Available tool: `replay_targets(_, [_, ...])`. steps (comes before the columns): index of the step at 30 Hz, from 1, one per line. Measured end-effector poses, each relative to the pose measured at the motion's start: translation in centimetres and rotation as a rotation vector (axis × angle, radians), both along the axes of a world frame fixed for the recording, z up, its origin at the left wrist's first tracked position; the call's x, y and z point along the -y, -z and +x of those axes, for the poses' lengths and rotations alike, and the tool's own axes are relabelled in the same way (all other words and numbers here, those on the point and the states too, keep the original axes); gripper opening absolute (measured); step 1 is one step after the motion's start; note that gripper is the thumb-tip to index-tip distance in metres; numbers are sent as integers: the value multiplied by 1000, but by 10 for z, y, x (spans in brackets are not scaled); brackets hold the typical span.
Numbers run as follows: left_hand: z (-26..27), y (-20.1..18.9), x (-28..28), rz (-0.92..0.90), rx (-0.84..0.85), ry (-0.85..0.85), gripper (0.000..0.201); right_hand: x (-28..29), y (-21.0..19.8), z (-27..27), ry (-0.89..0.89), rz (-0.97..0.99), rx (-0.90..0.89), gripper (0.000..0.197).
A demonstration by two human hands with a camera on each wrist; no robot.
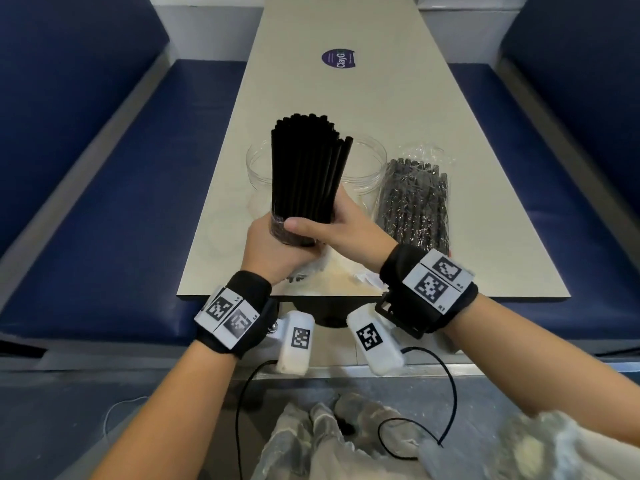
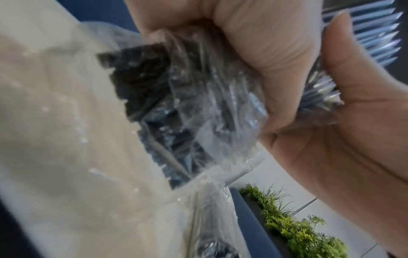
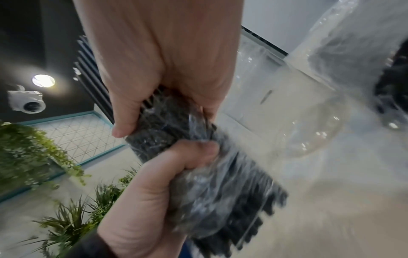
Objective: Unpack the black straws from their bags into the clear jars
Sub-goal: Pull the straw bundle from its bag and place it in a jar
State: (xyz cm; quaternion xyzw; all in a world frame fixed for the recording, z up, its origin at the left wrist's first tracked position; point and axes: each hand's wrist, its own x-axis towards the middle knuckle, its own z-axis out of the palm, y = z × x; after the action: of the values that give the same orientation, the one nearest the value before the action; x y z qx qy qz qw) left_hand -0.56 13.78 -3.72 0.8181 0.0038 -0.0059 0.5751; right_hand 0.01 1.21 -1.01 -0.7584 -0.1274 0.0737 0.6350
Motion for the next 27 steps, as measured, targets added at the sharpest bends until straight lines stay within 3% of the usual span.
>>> replay_targets(7, [2,-28,-26,75,22,-51,33,32,-35,11,-58,-241,168,76])
replay_targets(10, [6,-43,-43,173,10,-105,49,56,-40,27,93,-387,244,85])
replay_targets(14, [13,-69,-53,403,48,-73,39,62,-19,57,284,-595,164,109])
replay_targets(17, [23,-87,-52,631,35,3,32,57,-7,70,308,-577,49,122])
replay_targets(27, [75,-128,-11,1463,79,236,29,57,9,68,403,-308,40,118])
